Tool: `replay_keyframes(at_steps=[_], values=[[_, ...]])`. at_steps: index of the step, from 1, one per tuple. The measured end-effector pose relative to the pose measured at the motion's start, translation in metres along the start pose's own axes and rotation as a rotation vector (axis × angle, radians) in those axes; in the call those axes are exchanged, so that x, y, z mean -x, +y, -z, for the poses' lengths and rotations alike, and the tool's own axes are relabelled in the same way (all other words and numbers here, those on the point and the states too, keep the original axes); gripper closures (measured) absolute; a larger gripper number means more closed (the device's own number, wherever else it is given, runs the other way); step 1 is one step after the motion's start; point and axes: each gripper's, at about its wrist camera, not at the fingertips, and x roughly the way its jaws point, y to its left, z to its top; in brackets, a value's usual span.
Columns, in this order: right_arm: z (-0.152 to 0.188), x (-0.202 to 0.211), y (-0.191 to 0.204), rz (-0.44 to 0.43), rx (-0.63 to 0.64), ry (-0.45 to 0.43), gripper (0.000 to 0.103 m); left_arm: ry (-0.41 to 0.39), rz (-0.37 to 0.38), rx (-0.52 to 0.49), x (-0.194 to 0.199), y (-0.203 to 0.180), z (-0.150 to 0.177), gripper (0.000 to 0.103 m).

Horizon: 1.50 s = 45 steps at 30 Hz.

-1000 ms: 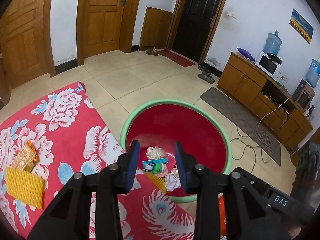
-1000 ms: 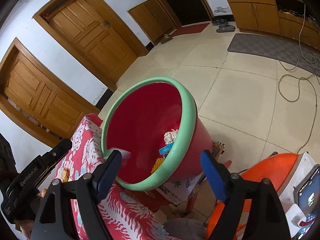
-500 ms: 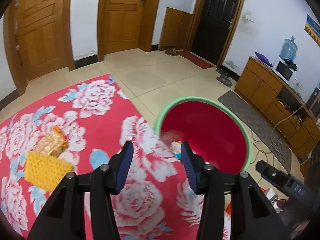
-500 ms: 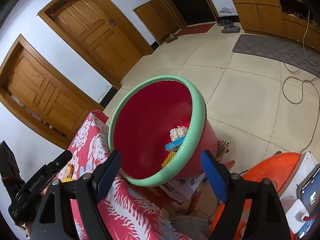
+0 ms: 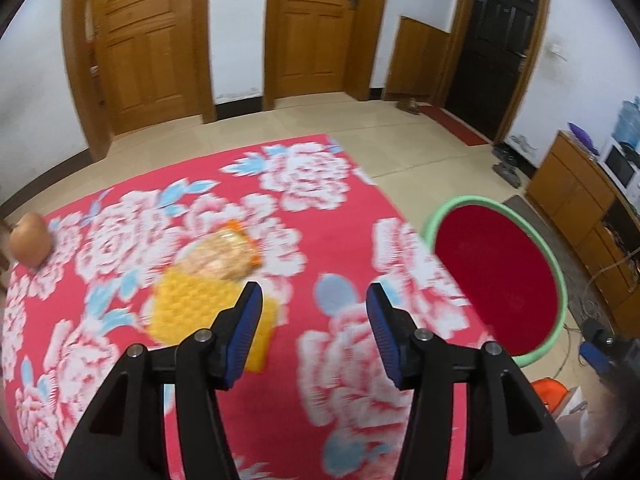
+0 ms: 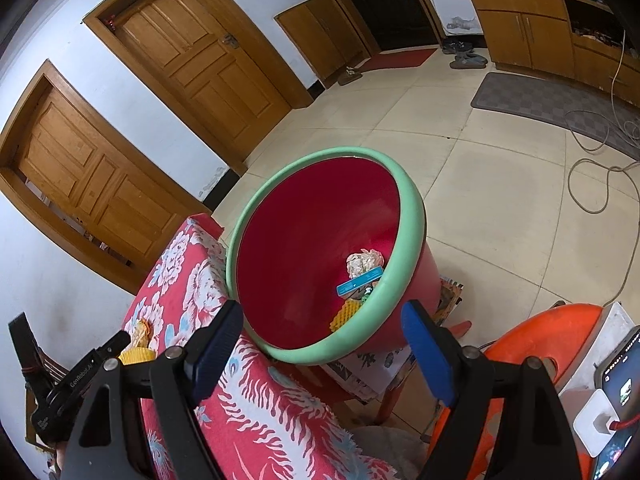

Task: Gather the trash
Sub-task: 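Move the left tool back to the table and grasp the yellow foam net, then move the right tool to the table and grasp the orange-wrapped snack packet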

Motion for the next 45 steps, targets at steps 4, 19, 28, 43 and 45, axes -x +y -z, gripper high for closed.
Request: replay_keyframes(at_steps=[4, 19, 28, 43, 45], values=[[0.002, 0.000, 0.002, 0.002, 0.006, 0.006, 0.020, -0.001, -0.057, 0.043, 0.001, 0.027, 0.003, 0.049], [0.006, -0.004, 0.014, 0.008, 0.032, 0.029, 0.020, 0.078, -0.073, 0.197, -0.022, 0.078, 0.023, 0.049], [0.007, -0.001, 0.017, 0.009, 0.037, 0.025, 0.020, 0.091, 0.005, 0.207, -0.028, 0.075, 0.028, 0.083], [0.022, 0.031, 0.047, -0.040, 0.113, -0.011, 0.020, 0.026, 0.004, 0.224, 0.027, 0.091, 0.044, 0.092], [0.024, 0.036, 0.055, -0.051, 0.140, -0.013, 0.020, 0.011, -0.009, 0.233, 0.038, 0.098, 0.046, 0.092]])
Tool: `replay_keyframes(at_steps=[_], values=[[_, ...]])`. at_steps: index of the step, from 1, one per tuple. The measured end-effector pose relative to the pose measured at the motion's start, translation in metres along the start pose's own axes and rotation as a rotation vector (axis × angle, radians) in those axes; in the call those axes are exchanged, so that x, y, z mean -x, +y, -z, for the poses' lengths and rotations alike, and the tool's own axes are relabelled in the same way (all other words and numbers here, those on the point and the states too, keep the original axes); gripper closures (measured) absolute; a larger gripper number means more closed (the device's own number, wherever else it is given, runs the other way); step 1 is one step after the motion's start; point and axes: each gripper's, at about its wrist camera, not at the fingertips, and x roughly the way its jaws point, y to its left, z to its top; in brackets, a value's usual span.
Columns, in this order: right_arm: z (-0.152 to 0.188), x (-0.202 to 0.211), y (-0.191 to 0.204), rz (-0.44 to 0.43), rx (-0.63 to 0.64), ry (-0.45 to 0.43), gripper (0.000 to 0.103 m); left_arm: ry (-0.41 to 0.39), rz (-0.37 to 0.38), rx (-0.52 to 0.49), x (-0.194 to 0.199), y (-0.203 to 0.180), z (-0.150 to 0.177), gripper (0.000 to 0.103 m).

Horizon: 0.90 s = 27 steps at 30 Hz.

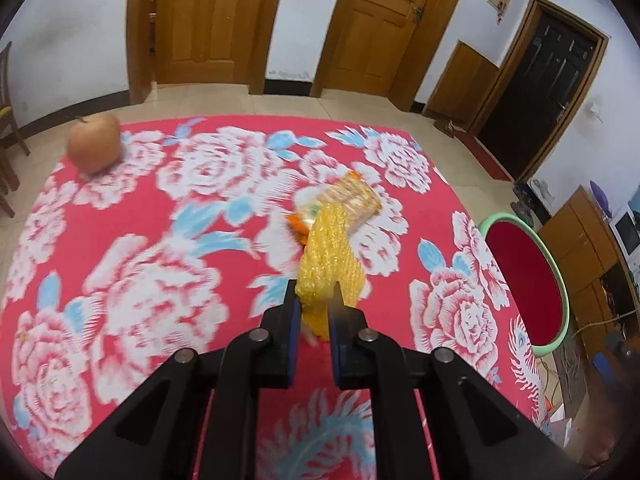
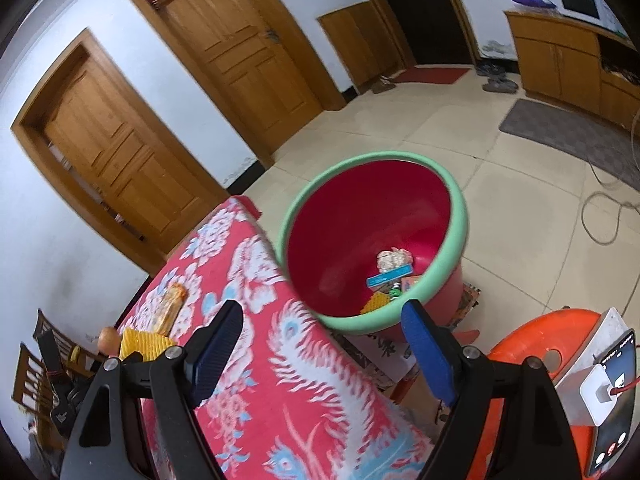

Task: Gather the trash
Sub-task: 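Move the right tool to the table and grasp the orange-wrapped snack packet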

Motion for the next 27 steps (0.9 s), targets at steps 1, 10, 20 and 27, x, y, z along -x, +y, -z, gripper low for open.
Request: replay_keyframes(at_steps=[1, 10, 20, 27], values=[[0.001, 0.003, 0.006, -0.008, 0.015, -0.001, 0.020, -0.010, -0.007, 0.005, 0.005, 0.004, 0.000, 0.092], [0.009, 0.019, 0.070, -0.102, 0.167, 0.024, 0.019, -0.091, -0.094, 0.048, 0.047, 0.044, -0.009, 0.092], [0.018, 0.016, 0.158, -0.209, 0.353, 0.131, 0.019, -0.130, -0.159, 0.069, 0.060, 0.078, -0.025, 0.092], [0.024, -0.024, 0.207, -0.197, 0.395, 0.169, 0.019, -0.141, -0.169, 0.120, 0.043, 0.102, -0.027, 0.092]])
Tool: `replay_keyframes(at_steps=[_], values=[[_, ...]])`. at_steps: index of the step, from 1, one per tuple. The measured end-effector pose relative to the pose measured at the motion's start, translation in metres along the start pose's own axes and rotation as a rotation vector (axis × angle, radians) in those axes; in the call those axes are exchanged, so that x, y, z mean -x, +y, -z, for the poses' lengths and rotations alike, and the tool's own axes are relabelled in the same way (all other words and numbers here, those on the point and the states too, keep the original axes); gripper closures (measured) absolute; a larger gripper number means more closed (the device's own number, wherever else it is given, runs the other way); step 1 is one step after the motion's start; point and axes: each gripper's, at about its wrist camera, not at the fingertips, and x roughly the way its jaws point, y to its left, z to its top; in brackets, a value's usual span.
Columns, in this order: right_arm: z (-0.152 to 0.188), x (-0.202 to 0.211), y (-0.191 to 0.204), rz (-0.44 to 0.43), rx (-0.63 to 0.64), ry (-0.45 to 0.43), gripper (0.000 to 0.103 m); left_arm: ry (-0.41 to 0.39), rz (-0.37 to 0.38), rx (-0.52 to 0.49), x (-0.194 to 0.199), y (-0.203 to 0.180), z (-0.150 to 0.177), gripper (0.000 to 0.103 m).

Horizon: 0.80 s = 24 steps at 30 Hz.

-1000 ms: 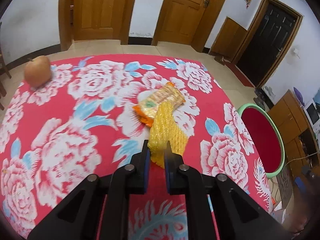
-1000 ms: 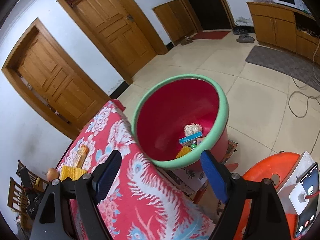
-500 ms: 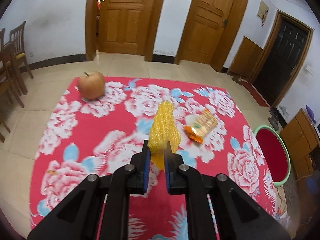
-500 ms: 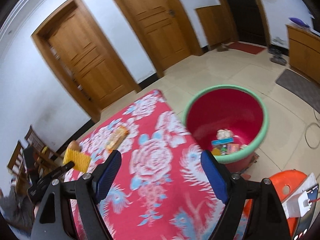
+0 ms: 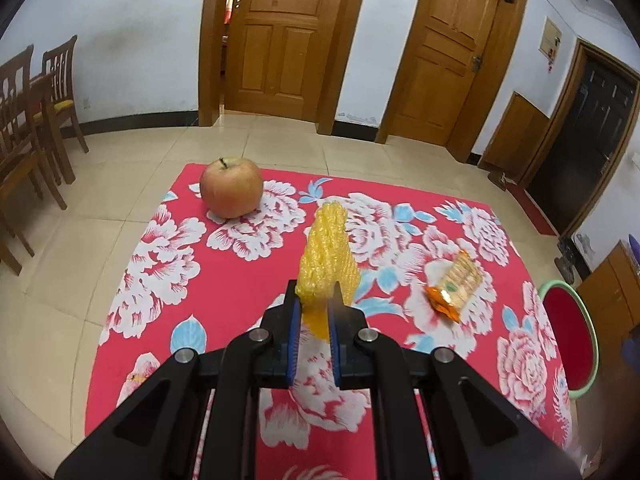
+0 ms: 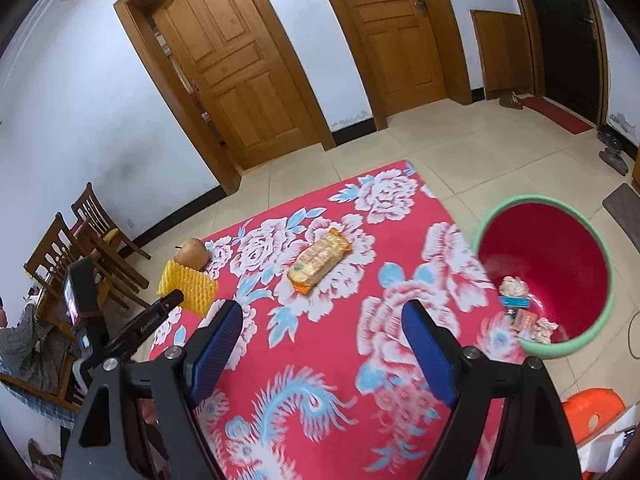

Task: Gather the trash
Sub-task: 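Move the right tool to the table and grasp the orange-wrapped snack packet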

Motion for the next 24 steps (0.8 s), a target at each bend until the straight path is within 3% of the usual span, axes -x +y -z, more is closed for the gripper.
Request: replay_keyframes(at_steps=[7, 18, 24], values=[[-0.005, -0.064, 0.012, 0.077, -0.049, 0.012, 0.016, 0.022, 0.015, 0.056, -0.028, 0.021, 0.008, 0.092], [-0.009, -0.172, 0.037, 0.232, -0.023, 0.094, 0.016, -0.001, 0.011, 0.078, -0.039, 0.032, 0.013, 0.092], [-0.013, -0.202, 0.039, 0.294, -0.078, 0.096, 0.016, 0.005, 0.017, 0.087, -0.042, 0.034, 0.014, 0.092]])
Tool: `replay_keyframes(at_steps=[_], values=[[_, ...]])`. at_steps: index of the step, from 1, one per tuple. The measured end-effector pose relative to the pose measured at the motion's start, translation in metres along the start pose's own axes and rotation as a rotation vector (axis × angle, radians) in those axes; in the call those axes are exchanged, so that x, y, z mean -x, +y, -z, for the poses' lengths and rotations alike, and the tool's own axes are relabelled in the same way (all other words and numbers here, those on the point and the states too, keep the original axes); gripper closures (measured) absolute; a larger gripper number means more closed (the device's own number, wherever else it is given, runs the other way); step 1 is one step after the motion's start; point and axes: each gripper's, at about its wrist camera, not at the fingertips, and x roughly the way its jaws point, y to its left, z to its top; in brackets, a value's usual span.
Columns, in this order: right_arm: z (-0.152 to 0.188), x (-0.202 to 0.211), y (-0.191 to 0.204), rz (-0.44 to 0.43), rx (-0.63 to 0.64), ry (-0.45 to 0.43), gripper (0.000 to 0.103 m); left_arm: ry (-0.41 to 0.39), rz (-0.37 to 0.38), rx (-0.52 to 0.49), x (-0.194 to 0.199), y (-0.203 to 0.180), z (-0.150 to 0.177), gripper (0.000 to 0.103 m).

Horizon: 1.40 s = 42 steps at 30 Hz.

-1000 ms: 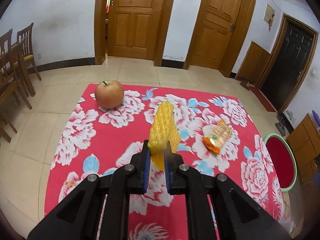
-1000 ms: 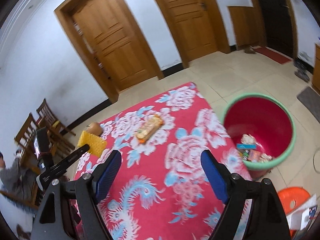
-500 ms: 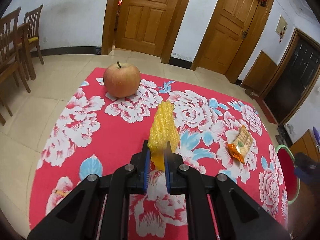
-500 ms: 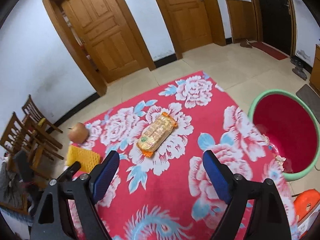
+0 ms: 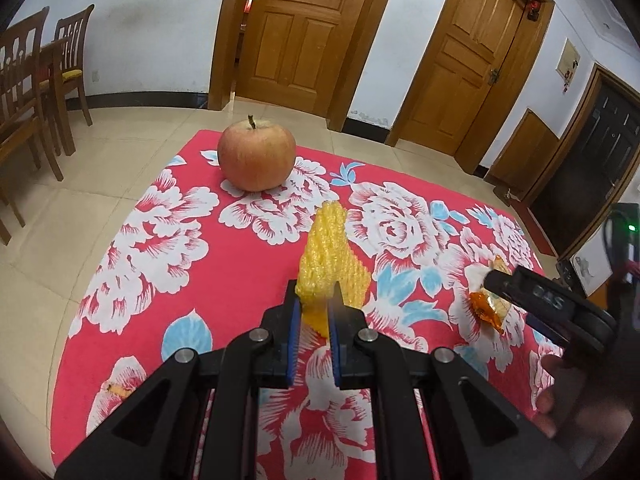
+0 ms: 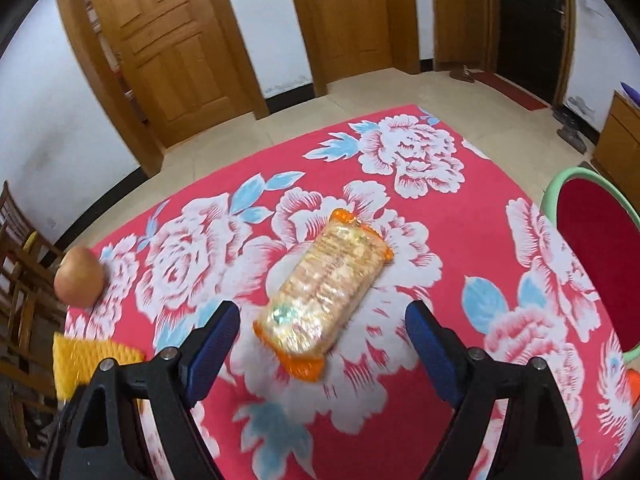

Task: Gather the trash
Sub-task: 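Move the right tool to the table and grasp the orange-wrapped snack packet, then carry the snack packet over the bucket and open the right tool while the left tool carries the net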

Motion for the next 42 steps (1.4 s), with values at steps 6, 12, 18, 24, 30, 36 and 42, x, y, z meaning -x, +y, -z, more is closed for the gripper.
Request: replay_keyframes(at_steps=[6, 12, 18, 24, 30, 36, 42], values=[[0.002, -0.019, 0.010, 0.040, 0.021, 0.029, 0.021, 0.010, 0.016, 0.010, -0.001, 0.000, 0.002, 0.092], [0.008, -0.016, 0.008, 0.069, 0.083, -0.005, 0.036, 0.012, 0.033, -0.013, 0.000, -0.008, 0.005, 0.092], [0.008, -0.011, -0.004, 0.056, 0.108, 0.003, 0.056, 0.010, 0.057, -0.013, 0.000, -0.010, 0.007, 0.092], [0.022, 0.002, -0.015, 0.012, 0.162, 0.011, 0.058, 0.011, 0.066, -0.036, -0.001, -0.018, 0.008, 0.092], [0.040, 0.022, -0.031, -0.066, 0.135, 0.035, 0.058, 0.008, 0.062, -0.088, -0.002, -0.029, 0.012, 0.092], [0.060, 0.047, -0.052, -0.129, 0.117, 0.027, 0.059, -0.013, 0.070, -0.127, 0.000, -0.037, 0.014, 0.092], [0.072, 0.078, -0.083, -0.170, 0.061, -0.014, 0.059, -0.004, 0.063, -0.157, -0.002, -0.042, 0.017, 0.092]])
